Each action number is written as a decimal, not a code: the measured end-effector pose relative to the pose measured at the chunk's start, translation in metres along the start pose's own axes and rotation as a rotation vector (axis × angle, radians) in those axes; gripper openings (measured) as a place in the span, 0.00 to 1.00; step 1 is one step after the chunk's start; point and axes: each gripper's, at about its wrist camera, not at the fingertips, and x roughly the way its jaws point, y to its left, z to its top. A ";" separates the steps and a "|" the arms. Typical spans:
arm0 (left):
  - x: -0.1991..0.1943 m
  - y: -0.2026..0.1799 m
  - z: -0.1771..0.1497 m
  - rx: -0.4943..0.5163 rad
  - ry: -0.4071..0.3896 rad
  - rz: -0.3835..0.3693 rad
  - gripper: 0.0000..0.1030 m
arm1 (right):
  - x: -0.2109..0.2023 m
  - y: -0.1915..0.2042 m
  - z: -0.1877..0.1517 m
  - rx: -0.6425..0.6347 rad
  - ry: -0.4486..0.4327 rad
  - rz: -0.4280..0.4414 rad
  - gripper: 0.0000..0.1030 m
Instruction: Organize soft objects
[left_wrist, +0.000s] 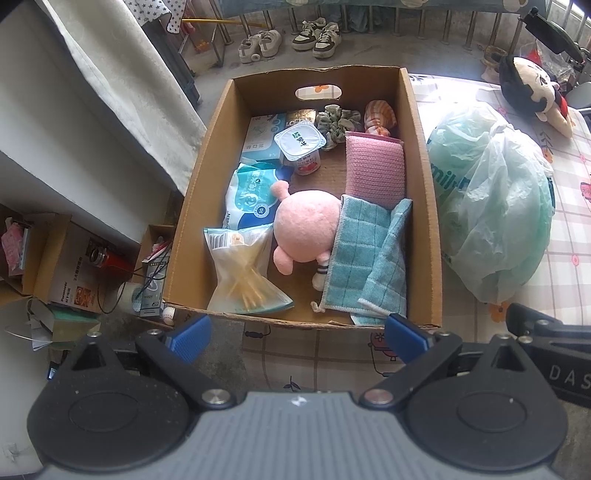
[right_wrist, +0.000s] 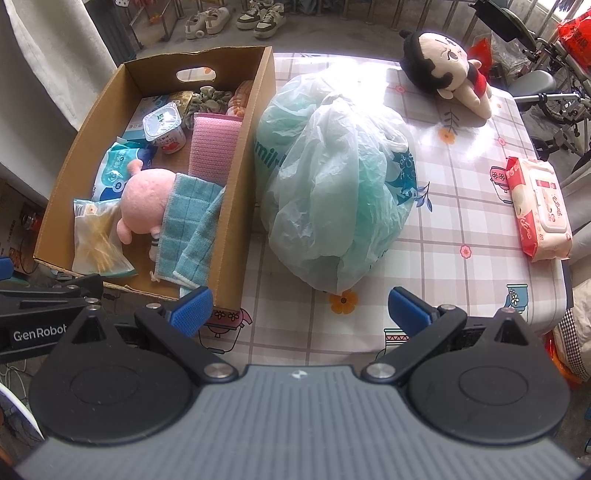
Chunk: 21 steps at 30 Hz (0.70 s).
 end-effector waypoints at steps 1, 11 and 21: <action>0.000 0.000 0.000 -0.001 -0.001 0.000 0.98 | 0.000 0.000 0.000 -0.001 0.000 -0.001 0.99; 0.000 0.001 0.001 0.004 -0.001 0.009 0.98 | 0.001 0.002 0.000 0.000 0.007 -0.001 0.99; 0.002 0.007 -0.001 -0.004 0.006 0.010 0.98 | 0.001 0.009 -0.001 -0.005 0.012 0.000 0.99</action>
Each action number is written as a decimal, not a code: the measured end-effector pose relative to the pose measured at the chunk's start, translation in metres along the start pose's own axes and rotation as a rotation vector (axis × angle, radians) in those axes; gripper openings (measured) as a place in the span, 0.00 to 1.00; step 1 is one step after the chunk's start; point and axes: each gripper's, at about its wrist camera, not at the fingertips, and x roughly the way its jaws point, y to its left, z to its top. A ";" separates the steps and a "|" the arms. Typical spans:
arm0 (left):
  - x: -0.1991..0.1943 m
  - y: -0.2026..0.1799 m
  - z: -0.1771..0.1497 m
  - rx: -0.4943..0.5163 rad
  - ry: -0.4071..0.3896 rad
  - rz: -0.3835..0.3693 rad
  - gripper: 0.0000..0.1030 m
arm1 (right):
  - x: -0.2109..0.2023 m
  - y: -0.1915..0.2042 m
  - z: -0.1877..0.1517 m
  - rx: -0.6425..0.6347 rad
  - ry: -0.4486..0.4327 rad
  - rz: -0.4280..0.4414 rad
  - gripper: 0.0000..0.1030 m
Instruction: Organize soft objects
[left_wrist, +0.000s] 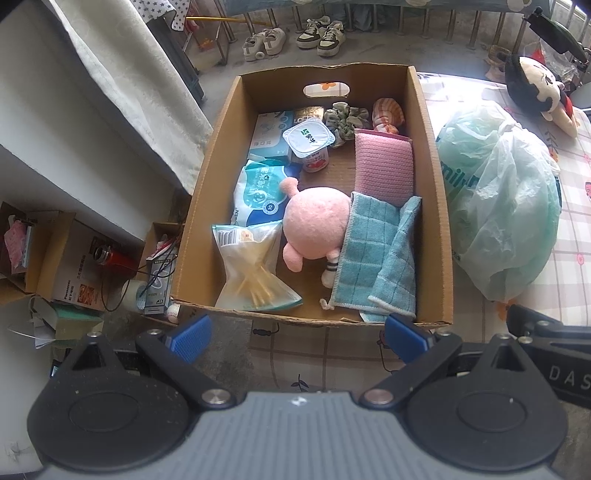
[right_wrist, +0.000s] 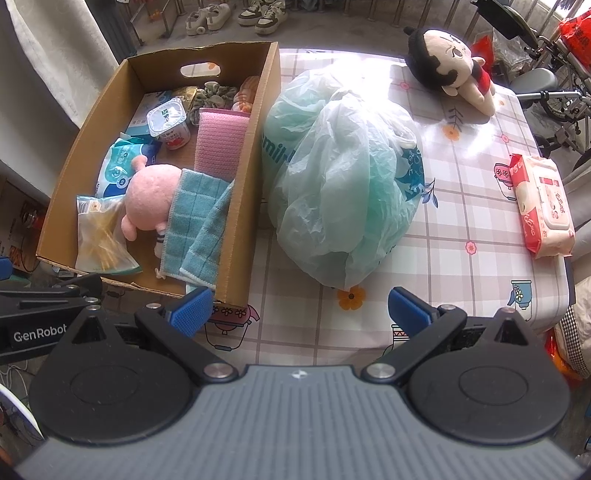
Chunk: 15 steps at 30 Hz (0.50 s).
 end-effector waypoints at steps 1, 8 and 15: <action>0.000 0.000 0.000 0.000 0.000 0.000 0.98 | 0.000 0.001 0.000 -0.001 -0.001 0.000 0.99; 0.001 0.003 -0.001 -0.002 -0.001 0.003 0.98 | 0.001 0.002 0.001 -0.004 0.000 0.003 0.99; 0.001 0.003 -0.001 -0.003 0.002 0.002 0.97 | 0.002 0.001 0.000 -0.004 0.002 0.002 0.99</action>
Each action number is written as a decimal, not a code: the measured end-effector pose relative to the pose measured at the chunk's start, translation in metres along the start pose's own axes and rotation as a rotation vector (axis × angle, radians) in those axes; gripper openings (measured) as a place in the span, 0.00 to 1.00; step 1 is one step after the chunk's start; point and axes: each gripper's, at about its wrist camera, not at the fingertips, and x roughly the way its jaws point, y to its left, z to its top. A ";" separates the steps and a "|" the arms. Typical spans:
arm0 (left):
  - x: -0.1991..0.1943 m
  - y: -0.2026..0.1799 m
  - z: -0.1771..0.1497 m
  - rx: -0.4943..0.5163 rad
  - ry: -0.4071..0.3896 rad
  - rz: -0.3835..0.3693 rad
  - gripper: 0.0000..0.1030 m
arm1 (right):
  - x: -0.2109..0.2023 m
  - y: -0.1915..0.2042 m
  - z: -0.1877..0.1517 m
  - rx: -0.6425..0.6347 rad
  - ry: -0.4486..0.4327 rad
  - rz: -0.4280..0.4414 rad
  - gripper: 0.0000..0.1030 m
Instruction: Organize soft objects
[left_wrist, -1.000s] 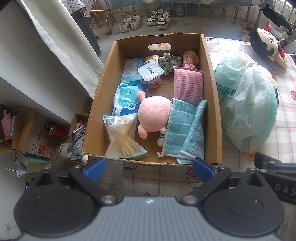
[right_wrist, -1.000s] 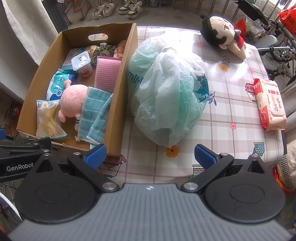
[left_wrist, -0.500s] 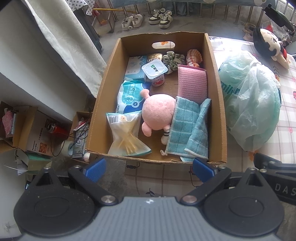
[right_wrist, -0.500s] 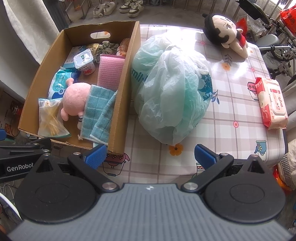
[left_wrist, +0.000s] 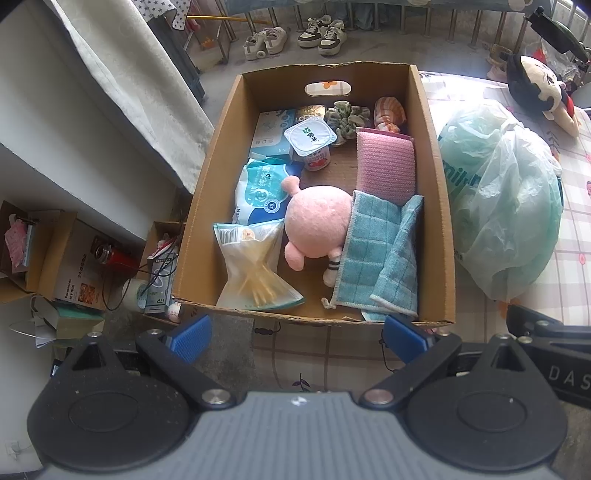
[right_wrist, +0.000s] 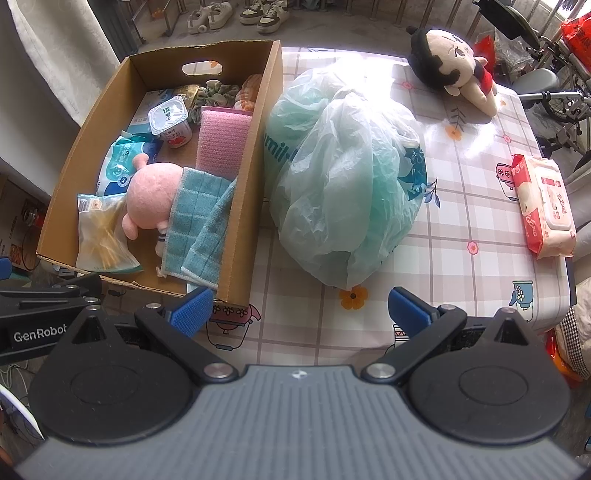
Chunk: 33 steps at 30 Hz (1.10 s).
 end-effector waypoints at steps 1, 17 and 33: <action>0.000 0.000 0.000 0.000 0.001 0.000 0.97 | 0.000 0.000 0.000 0.000 0.000 0.000 0.99; -0.002 -0.019 0.005 0.088 -0.017 -0.037 0.97 | -0.002 -0.020 -0.008 0.050 0.030 -0.031 0.99; 0.000 -0.033 0.010 0.201 -0.029 -0.052 0.97 | -0.001 -0.024 -0.012 0.072 0.053 -0.033 0.99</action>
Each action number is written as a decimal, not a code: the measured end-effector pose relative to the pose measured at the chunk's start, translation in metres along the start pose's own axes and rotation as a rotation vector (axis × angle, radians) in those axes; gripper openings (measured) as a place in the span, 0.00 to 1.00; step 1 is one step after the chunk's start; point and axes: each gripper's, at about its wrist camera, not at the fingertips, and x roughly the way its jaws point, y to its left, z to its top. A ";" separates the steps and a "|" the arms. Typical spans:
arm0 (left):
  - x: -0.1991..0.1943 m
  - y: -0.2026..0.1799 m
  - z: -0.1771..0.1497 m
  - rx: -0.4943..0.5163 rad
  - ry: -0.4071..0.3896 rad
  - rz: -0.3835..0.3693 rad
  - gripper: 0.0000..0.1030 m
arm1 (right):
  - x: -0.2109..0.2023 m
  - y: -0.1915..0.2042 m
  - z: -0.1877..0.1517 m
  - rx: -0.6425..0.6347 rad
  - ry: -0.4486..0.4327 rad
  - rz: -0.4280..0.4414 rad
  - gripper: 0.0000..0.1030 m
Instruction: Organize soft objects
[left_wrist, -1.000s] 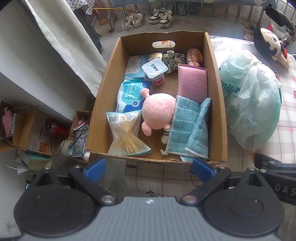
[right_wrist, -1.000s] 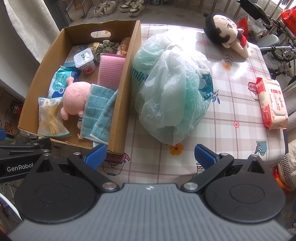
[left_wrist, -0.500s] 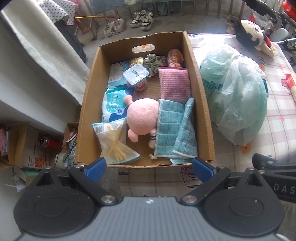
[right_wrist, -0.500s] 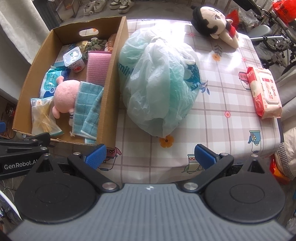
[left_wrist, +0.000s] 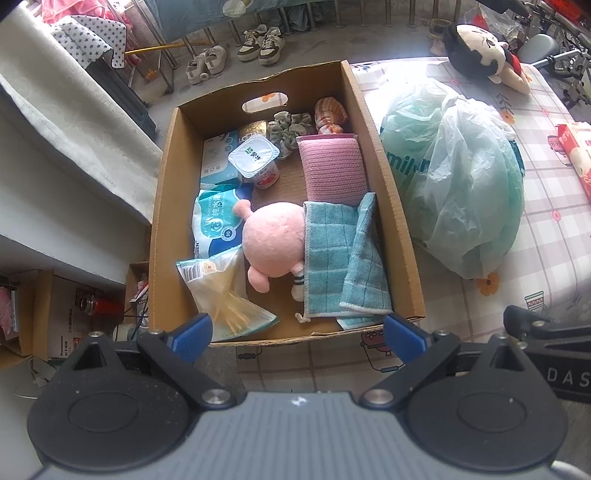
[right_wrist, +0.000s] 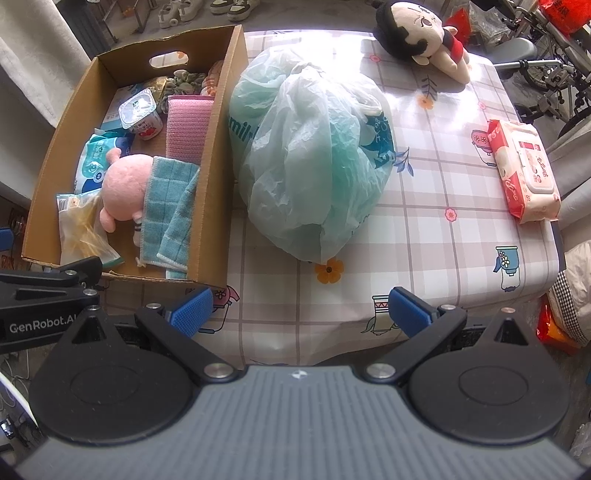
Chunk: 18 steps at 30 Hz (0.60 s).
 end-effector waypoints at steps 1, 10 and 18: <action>0.000 0.001 0.000 0.000 0.000 -0.001 0.97 | 0.000 0.001 0.000 -0.002 0.000 0.004 0.99; 0.001 0.003 0.001 0.002 -0.001 0.008 0.97 | 0.000 0.002 0.001 -0.002 0.000 0.002 0.99; 0.002 0.003 0.001 -0.002 0.003 0.005 0.97 | 0.003 0.002 0.002 0.002 0.004 -0.001 0.99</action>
